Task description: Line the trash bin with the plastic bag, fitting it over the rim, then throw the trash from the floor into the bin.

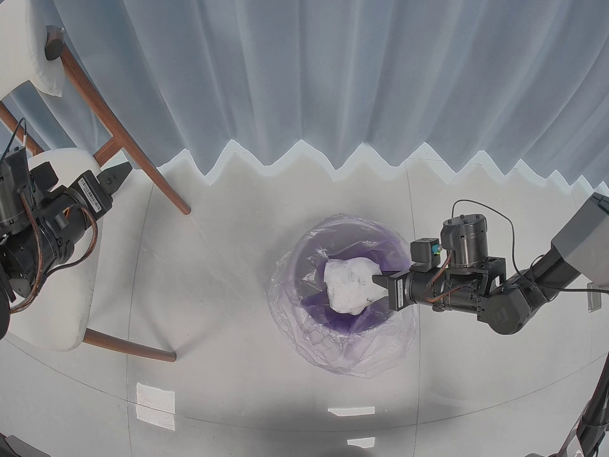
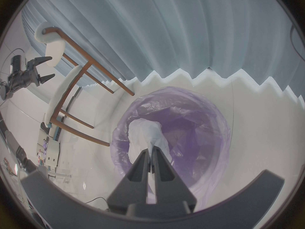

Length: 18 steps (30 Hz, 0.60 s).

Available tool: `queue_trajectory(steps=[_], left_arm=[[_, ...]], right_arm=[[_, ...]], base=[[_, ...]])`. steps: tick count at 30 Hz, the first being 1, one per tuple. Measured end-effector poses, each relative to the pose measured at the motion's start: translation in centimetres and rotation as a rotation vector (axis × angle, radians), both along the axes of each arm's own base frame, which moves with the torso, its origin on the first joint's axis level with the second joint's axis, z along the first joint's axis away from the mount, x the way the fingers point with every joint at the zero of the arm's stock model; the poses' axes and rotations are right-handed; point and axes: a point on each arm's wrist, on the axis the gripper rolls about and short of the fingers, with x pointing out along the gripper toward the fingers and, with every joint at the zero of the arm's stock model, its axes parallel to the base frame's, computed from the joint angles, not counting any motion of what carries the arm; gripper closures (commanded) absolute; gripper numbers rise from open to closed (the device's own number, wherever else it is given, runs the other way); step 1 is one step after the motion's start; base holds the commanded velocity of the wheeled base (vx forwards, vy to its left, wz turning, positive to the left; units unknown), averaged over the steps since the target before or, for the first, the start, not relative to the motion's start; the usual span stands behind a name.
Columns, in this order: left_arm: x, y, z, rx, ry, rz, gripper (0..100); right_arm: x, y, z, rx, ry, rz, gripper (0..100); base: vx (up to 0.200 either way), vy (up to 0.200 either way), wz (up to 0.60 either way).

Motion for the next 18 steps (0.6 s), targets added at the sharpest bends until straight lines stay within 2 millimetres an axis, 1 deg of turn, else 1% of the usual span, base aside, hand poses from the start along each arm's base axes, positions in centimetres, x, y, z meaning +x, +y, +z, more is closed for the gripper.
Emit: queue_trajectory(steps=[2,3,8,12,15,18], left_arm=[[0.0,0.0,0.0,0.000,0.001,-0.002,0],[0.0,0.0,0.0,0.000,0.001,-0.002,0],[0.0,-0.2,0.0,0.000,0.001,-0.007,0],[-0.1,-0.2,0.0,-0.001,0.001,-0.008,0],[-0.1,-0.2,-0.1,0.000,0.003,-0.008,0],[-0.2,-0.1,-0.2,0.001,0.005,-0.007,0]], right_arm=[[0.5,0.1,0.0,0.000,-0.006,-0.008,100],[0.7,0.1,0.0,0.001,-0.008,-0.011,0],[1.1,0.3,-0.3,0.005,-0.008,-0.016,0],[1.0,0.3,-0.1,0.008,-0.011,-0.015,0],[0.8,0.2,0.4,0.014,-0.024,-0.013,0],[0.4,0.1,1.4,0.026,-0.046,-0.012,0]], base=[[0.000,0.000,0.00],[0.000,0.000,0.00],[0.000,0.000,0.00],[0.000,0.000,0.00],[0.000,0.000,0.00],[0.000,0.000,0.00]])
